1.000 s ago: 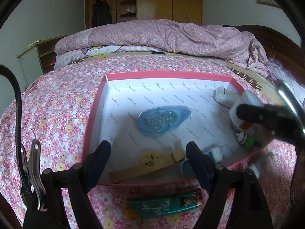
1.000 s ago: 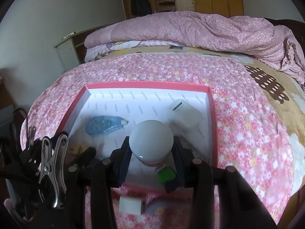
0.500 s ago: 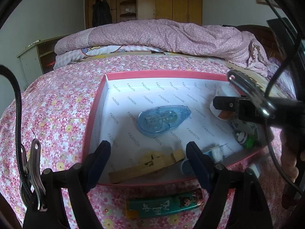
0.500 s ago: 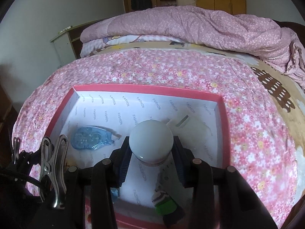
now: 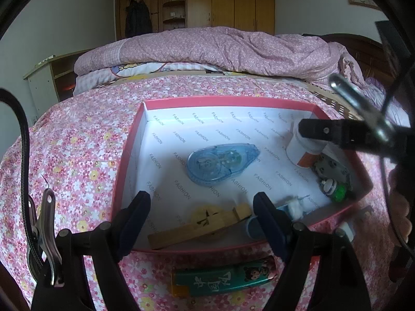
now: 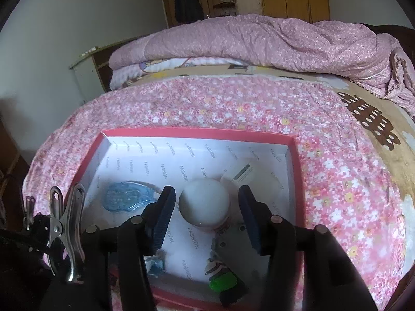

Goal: Organize rigid objects
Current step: 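Lower the jar into the tray and open the right gripper, then withdraw both open grippers from the tray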

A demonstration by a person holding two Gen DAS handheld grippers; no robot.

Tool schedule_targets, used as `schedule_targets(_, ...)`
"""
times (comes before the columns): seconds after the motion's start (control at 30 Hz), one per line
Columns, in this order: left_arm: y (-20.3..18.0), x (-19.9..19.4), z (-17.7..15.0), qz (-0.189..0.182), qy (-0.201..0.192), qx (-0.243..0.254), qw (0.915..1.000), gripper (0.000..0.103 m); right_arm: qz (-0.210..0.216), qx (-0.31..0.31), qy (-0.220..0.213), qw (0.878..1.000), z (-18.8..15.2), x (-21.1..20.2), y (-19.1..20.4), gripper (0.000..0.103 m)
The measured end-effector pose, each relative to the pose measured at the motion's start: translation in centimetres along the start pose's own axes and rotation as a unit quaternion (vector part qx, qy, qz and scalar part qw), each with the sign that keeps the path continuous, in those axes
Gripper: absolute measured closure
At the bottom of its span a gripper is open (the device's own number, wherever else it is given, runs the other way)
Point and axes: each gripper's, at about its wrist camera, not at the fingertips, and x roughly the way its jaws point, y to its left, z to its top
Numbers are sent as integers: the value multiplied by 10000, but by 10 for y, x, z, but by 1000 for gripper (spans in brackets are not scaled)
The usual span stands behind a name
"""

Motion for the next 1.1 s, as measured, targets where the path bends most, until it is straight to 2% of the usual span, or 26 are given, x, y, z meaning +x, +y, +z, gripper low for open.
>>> schedule_targets(0.3,-2,-15,1,-11,-50,63,10000,18,161,351,23,9992,-22,-26,-17,51)
schedule_targets(0.5,-5,-35,-1,-120,-68,115,9998,18,-38,455,-13,9990,-40,-48,-27,51)
schedule_targets(0.77,7,-60,-18,-407,62,-150,9990,18,-141,571,-68,9982,-73,-76,-39,51)
schedule_targets(1.1,19,-65,-41,-399,287,-332,9982,18,-267,497,74,9984,-113,-86,-39,51)
